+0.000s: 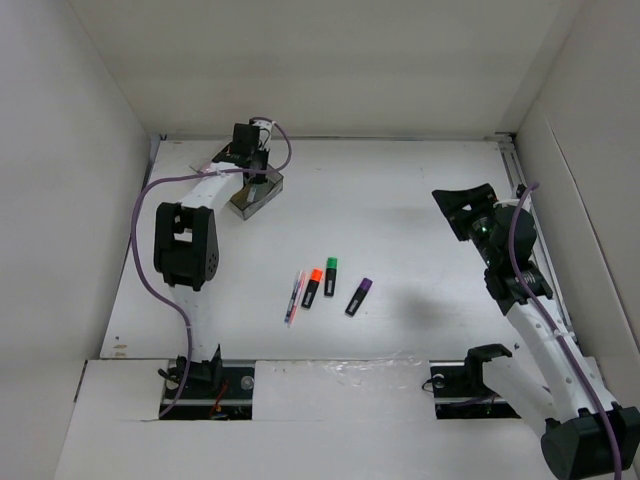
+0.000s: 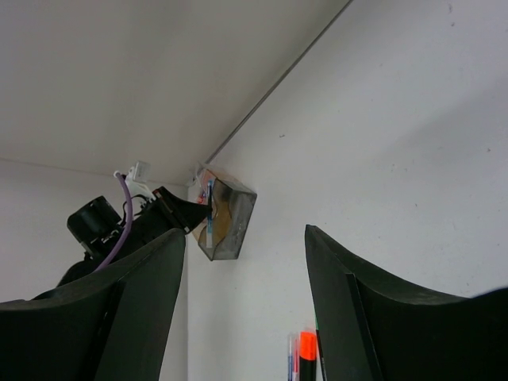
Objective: Sort the stationery into containers
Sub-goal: Place the pen in the storage box, then pick up the pen from the center of the board.
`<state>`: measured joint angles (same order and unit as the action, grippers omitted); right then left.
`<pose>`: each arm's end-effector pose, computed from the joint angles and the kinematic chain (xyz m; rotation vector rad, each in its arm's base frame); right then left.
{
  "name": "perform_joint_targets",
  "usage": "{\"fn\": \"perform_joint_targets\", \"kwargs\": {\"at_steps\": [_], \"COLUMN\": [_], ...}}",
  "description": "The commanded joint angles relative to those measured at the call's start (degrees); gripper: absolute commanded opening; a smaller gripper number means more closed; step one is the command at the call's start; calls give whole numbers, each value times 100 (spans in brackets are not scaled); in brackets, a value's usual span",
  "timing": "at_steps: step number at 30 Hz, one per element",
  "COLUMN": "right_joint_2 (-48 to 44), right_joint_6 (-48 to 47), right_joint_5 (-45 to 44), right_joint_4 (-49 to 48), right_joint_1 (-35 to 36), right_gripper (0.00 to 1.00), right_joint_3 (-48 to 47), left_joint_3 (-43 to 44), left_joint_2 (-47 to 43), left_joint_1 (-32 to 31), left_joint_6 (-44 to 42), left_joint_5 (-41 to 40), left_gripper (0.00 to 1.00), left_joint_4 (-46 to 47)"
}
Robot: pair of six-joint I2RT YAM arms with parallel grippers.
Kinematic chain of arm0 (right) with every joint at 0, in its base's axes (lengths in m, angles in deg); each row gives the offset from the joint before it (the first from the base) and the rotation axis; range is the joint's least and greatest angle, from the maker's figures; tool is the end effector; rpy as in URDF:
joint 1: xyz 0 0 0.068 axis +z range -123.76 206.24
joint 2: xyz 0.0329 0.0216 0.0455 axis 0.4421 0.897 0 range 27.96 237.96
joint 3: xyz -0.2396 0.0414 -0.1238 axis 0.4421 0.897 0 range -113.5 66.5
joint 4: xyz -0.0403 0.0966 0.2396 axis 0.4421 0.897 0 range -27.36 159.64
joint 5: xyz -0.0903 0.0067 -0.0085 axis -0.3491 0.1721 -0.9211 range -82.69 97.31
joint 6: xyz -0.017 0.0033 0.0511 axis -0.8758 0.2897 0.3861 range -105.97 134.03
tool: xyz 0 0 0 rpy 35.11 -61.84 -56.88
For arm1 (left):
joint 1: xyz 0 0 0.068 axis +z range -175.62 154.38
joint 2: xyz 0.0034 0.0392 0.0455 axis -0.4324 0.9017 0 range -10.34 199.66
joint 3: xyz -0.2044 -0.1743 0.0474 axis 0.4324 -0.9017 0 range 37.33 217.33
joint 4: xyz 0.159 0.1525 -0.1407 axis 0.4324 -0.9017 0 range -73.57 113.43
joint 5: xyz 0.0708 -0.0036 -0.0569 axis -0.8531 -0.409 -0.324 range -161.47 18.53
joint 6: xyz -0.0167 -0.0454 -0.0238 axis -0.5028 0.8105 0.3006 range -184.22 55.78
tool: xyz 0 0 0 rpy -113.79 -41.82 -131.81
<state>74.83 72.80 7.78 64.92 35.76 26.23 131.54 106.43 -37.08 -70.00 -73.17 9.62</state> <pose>0.1952 0.0331 0.3206 0.7478 1.6469 0.8749 0.4671 -0.0936 0.2456 0.3143 2.1827 -0.0225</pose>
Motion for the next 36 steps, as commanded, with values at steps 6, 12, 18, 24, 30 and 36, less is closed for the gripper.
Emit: {"fn": "perform_joint_targets", "kwargs": {"at_steps": [6,12,18,24,30,36], "right_joint_2": [-108,-55,-55,-55,-3,59], "right_joint_6": [39,39,39,-13,-14,-14], "right_joint_5": [-55,-2,67,-3,58,67], "right_joint_4": [-316,-316,-316,-316,-316,-316], "right_joint_1": [76,76,76,76,76,76], "right_gripper": [68,68,68,42,7,7], "right_joint_3": [37,37,37,37,-16,-16], "left_joint_3": [-149,-254,-438,-342,-1623,-4277], "left_joint_2": [-216,-322,-1102,-1638,-2737,-4503], "left_joint_1": [30,30,-320,-1172,-2254,-2308], "left_joint_6": [-99,-99,252,902,2384,3705], "left_joint_5": [-349,-463,-534,-937,-1210,-753], "left_gripper": [25,40,34,34,40,43], "left_joint_4": [167,282,518,-103,-254,510]}}
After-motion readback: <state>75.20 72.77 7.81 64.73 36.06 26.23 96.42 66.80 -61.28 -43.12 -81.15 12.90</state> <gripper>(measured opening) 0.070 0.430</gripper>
